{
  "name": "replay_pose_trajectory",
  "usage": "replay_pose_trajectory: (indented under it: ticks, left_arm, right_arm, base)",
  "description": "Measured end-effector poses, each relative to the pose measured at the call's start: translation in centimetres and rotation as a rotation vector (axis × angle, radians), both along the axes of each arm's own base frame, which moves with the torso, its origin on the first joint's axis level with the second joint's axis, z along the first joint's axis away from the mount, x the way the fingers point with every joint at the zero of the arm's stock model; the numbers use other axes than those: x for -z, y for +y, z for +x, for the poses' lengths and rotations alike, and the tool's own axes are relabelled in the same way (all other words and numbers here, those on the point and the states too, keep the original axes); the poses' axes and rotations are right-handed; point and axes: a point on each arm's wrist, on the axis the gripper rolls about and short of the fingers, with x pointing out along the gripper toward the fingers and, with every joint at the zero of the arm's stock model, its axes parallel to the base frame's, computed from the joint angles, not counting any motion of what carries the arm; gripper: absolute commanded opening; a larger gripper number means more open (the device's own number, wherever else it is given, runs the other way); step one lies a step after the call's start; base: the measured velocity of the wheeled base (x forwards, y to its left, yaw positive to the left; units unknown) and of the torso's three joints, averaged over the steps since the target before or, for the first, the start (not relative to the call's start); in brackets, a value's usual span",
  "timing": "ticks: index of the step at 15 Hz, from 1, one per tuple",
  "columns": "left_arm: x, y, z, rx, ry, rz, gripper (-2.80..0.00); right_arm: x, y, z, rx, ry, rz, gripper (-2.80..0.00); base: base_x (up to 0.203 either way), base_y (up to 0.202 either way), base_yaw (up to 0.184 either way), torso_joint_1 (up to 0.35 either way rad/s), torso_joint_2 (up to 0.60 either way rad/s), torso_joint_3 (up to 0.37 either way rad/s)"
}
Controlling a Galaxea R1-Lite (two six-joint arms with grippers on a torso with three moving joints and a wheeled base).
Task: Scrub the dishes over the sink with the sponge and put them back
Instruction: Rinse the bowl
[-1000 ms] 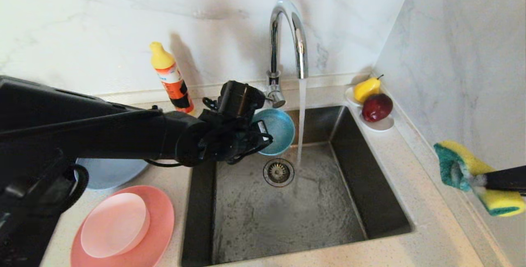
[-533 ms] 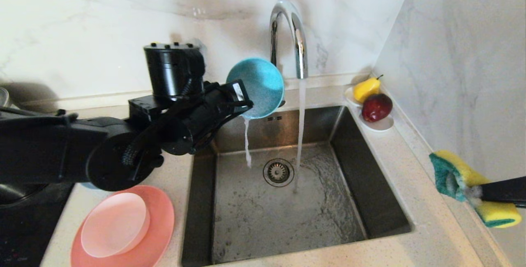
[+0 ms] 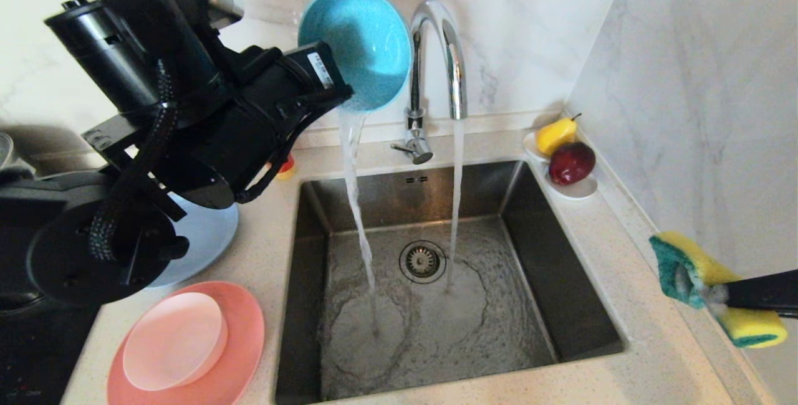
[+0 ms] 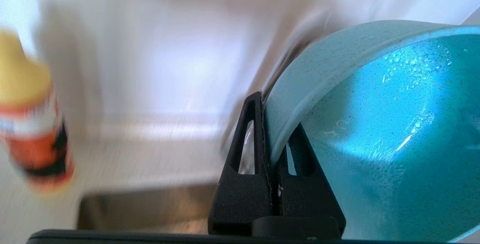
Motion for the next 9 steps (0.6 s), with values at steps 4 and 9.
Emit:
replay_pose_trajectory:
  ticks: [4, 9]
  left_arm:
    - [-1.2, 0.6, -1.2, 0.06, -0.129, -0.064, -2.8]
    - [-1.1, 1.2, -2.2, 0.12, -0.211, -0.089, -2.8]
  right_arm:
    - [0.1, 0.1, 0.2, -0.002, 0.008, -0.001, -2.8]
    - [0.0, 0.2, 0.5, -0.001, -0.012, 0.005, -2.8]
  base:
    - [0.0, 0.0, 0.0, 0.0, 0.0, 0.0]
    - [0.0, 0.0, 0.0, 0.0, 0.0, 0.0]
